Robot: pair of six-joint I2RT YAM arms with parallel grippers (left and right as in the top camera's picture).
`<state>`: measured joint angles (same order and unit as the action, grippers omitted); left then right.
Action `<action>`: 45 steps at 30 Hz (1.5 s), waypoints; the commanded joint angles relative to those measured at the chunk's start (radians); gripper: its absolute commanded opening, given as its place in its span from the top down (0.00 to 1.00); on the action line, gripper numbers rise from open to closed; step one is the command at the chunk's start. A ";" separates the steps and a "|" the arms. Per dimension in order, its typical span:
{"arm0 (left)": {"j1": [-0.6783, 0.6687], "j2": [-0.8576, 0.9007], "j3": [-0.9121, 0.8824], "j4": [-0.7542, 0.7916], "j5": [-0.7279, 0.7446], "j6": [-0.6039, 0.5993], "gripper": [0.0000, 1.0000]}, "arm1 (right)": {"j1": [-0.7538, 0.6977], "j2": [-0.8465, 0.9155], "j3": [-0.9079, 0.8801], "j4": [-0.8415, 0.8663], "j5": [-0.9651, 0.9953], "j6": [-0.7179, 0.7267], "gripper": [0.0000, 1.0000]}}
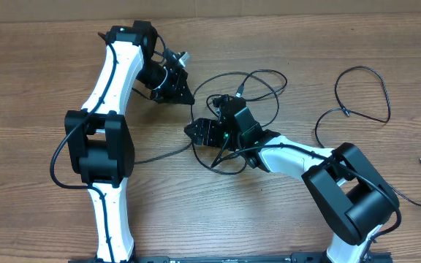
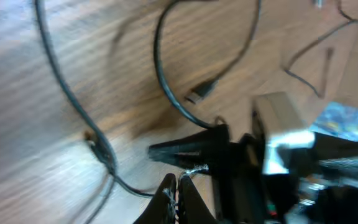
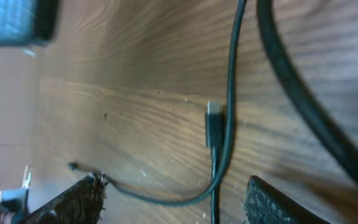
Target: Untangle cables
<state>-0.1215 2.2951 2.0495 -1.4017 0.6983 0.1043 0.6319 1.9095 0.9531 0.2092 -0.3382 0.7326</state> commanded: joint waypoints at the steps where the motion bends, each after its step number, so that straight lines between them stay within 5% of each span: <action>1: 0.009 -0.001 0.022 0.019 -0.192 -0.098 0.85 | 0.018 0.045 0.000 0.039 0.061 0.000 0.31; 6: 0.009 0.000 0.008 0.027 -0.349 -0.196 0.76 | 0.068 0.099 0.001 0.092 0.126 0.002 0.44; 18: 0.009 0.000 -0.088 0.080 -0.366 -0.209 0.73 | 0.097 0.195 0.003 0.108 0.170 0.162 0.65; 22: 0.009 0.001 -0.127 0.102 -0.367 -0.209 0.74 | 0.097 0.195 0.003 0.124 0.174 0.161 0.92; 25: 0.009 0.001 -0.163 0.124 -0.366 -0.209 0.74 | 0.095 0.195 0.004 0.133 0.173 0.161 0.96; 35: 0.009 0.001 -0.178 0.107 -0.280 -0.179 0.74 | 0.058 -0.056 0.003 -0.006 0.113 -0.046 0.96; 39: 0.006 0.001 -0.178 0.077 -0.164 -0.133 0.66 | 0.057 -0.092 0.003 -0.162 0.113 -0.016 0.96; 43: -0.024 0.001 -0.200 0.079 -0.180 -0.140 0.60 | 0.025 -0.092 0.003 -0.301 0.113 0.155 0.96; 45: -0.051 0.001 -0.238 0.110 -0.269 -0.242 0.58 | -0.014 -0.092 0.003 -0.348 0.105 0.166 0.96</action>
<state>-0.1318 2.2951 1.8572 -1.3151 0.4858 -0.0544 0.6659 1.8225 0.9569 -0.1162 -0.2291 0.8326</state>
